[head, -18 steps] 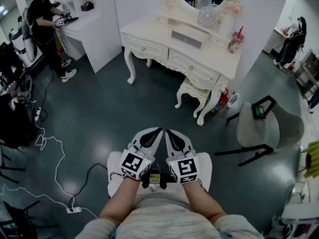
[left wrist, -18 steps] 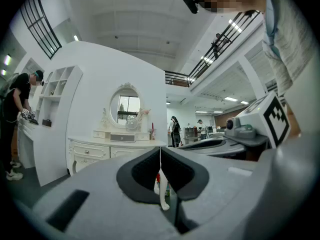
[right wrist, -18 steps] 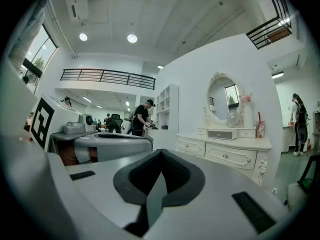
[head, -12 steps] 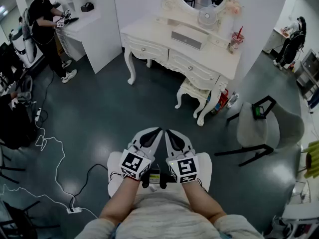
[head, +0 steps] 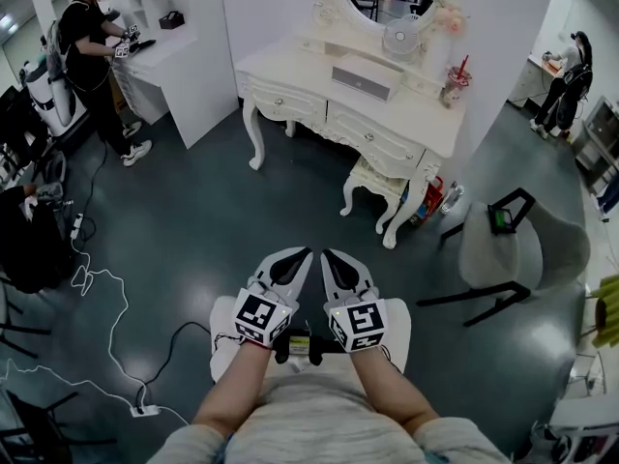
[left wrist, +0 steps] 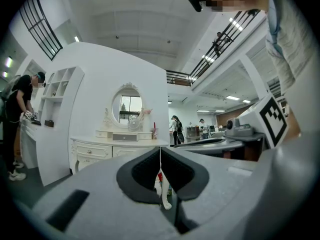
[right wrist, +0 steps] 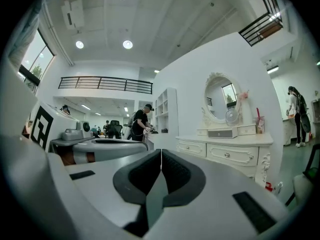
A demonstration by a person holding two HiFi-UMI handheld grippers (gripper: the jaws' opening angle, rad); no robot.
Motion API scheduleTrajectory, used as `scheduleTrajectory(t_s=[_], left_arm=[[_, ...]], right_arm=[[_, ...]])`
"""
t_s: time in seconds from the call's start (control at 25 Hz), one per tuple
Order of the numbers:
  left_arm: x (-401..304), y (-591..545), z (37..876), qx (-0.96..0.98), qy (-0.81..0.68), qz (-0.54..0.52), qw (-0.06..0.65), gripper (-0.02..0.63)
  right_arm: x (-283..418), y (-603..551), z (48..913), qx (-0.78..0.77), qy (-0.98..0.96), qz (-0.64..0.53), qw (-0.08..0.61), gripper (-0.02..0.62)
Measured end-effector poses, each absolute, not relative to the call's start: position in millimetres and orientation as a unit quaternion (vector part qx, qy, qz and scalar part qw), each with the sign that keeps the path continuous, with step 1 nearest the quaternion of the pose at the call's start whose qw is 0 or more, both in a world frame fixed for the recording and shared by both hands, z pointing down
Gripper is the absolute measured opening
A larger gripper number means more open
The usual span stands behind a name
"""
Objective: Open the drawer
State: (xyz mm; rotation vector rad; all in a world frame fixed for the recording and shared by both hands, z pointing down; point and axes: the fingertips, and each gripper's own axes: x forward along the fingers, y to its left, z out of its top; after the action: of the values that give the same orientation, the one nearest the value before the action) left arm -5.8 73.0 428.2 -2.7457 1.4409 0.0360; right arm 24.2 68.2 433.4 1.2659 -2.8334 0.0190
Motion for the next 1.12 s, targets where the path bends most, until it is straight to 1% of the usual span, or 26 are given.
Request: scheduleTrajectory(t_s=[0.28,0.48,0.88,1.12], left_arm=[[-10,75,436,-0.877,0.480,-0.005,0.019,0.015],[-22,80,430,-0.869,0.495,0.019,0.008,0.015],[-13,62,423,-0.885,0.465,0.025,0.016,0.015],[-7,46,425,-0.891,0.453,0.015,0.024,0.015]], right_arm=[[25,71,434,0.409,-0.912,0.007,0.019,0.009],[19,79,432,0.398,-0.917,0.001,0.019,0.009],[22,58,425,0.398,-0.917,0.017,-0.014,0.009],[20,42,424,0.396,-0.918,0.008,-0.010,0.009]])
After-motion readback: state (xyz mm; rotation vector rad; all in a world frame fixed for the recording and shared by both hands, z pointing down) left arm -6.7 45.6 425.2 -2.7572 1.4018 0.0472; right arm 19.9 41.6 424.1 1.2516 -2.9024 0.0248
